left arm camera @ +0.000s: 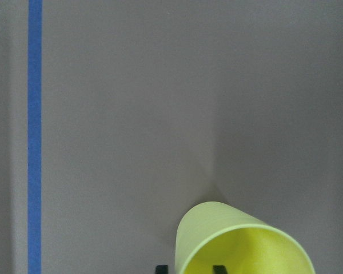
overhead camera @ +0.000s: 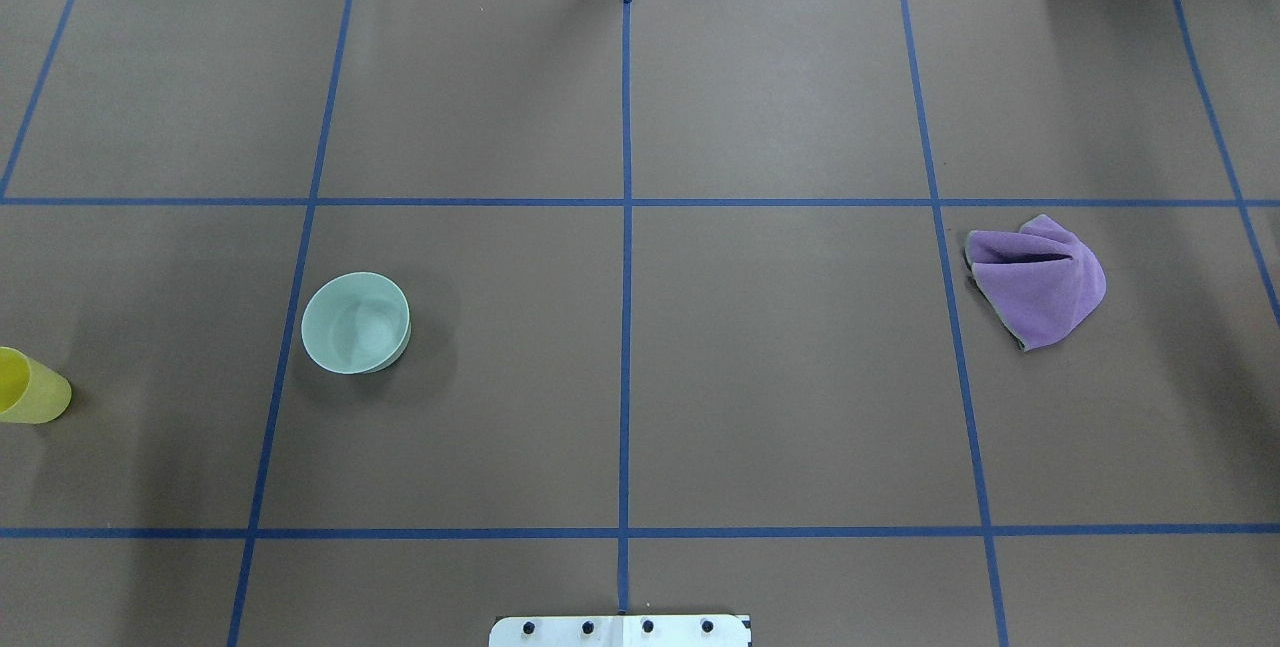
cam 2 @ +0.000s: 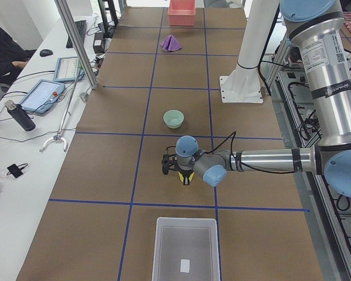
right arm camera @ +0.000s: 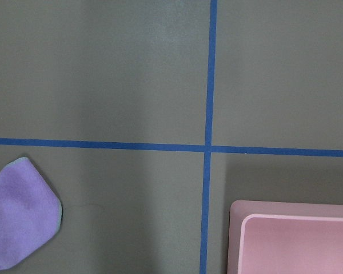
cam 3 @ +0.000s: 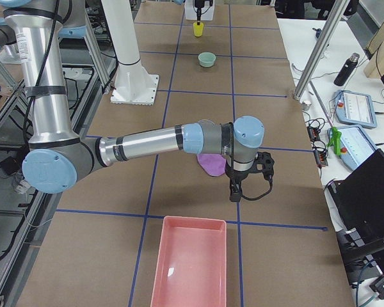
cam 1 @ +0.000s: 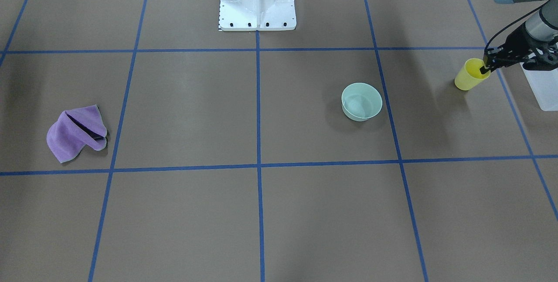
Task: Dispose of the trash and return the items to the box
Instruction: 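Carry the yellow cup off the table over the clear plastic bin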
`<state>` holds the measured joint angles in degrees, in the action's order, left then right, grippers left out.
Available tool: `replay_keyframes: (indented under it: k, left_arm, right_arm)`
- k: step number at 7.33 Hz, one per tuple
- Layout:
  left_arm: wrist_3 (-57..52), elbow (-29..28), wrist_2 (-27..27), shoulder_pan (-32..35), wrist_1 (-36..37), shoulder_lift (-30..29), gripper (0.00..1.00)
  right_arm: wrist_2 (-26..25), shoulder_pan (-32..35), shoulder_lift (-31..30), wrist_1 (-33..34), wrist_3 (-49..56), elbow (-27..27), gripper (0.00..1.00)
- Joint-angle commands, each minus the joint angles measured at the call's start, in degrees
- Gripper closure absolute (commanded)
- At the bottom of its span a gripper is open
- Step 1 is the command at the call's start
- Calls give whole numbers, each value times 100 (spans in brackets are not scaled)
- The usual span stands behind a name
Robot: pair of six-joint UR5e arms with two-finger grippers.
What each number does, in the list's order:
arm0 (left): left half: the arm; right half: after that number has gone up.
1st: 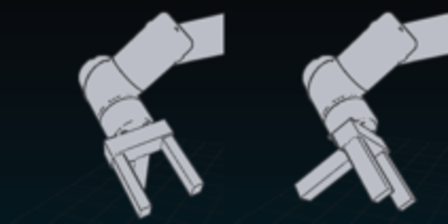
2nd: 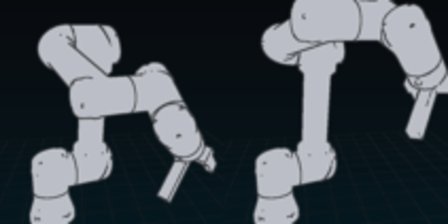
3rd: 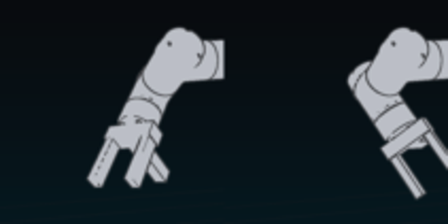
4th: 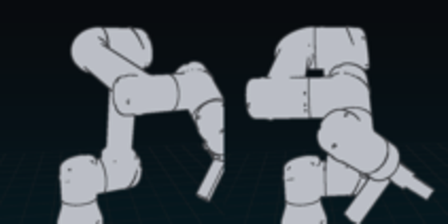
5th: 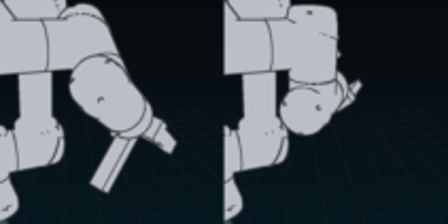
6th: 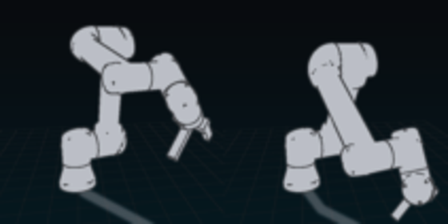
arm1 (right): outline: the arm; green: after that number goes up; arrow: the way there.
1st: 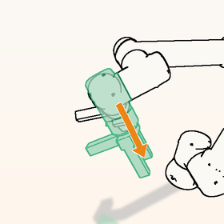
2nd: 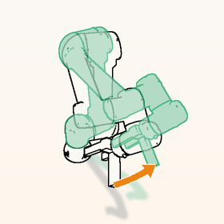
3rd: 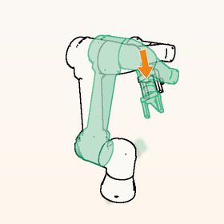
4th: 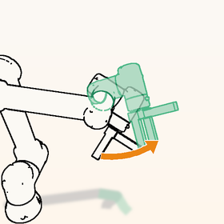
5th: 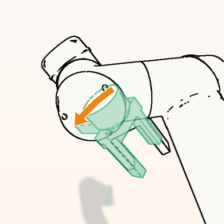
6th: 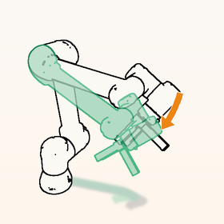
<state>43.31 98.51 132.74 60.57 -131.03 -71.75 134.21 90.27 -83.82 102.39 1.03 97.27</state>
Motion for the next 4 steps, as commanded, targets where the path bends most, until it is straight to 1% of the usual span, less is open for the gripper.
replay_keyframes:
  k: [1, 2, 3, 4]
  left_arm:
    - [247, 271, 155, 77, -2, 46, 100]
    - [248, 561, 983, 330, 33, 204, 100]
    - [213, 590, 1635, 1298, 51, 214, 100]
    - [125, 590, 1754, 1760, 51, 318, 100]
  right_arm:
    - [0, 0, -21, 0, -7, 3, 0]
    - [8, 0, -21, 0, -7, 3, 0]
    - [0, 0, -12, 0, -7, 3, 0]
    - [8, 0, -21, 0, -7, -15, 0]
